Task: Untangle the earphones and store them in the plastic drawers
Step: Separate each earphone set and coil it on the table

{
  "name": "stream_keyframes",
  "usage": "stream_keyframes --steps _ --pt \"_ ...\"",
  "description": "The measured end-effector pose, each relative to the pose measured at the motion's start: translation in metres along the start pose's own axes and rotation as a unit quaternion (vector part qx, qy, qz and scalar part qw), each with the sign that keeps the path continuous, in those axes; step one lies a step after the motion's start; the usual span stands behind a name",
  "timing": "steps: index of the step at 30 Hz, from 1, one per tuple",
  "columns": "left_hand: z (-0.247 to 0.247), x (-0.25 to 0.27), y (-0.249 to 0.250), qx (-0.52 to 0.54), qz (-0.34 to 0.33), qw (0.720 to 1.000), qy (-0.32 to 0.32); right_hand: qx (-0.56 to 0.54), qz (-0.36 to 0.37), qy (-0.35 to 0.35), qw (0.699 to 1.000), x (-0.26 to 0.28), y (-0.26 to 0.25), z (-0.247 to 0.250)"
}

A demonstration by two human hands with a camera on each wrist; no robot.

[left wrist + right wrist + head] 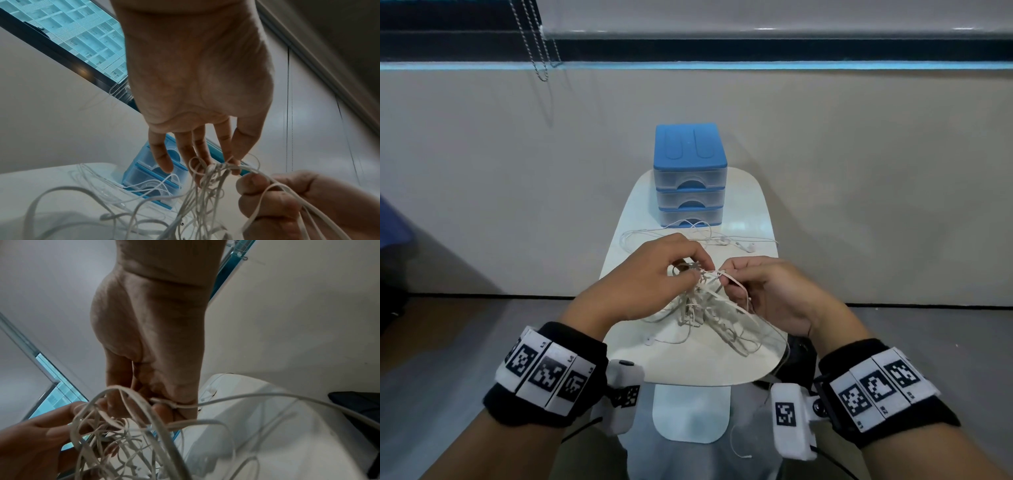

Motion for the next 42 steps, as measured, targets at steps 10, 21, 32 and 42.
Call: stream_keyframes --steps 10,21,32,42 --pt "0.004 -0.007 0.014 -0.112 -0.082 0.987 0.080 -0.016 -0.043 0.009 0.999 -0.002 -0.007 -0.005" --pt "0.013 -0.009 0.010 0.033 -0.045 0.993 0.099 0.273 0.192 0.160 0.929 0.020 -0.026 -0.008" --pt "0.007 -0.013 -0.013 0.323 0.037 0.926 0.193 0.338 0.257 0.280 0.861 0.027 -0.049 -0.009" --pt "-0.023 -0.029 0.027 0.173 -0.007 0.985 0.013 0.384 0.294 0.276 0.831 0.049 -0.114 -0.035"
Point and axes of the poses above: each hand's wrist, its own x-axis away from the middle knuckle, its own z-axis out of the back of the hand, y = z × x, the point moved 5 cm from there along -x, towards the middle knuckle, and after that the axes turned 7 degrees about -z, right-handed, at the moved point
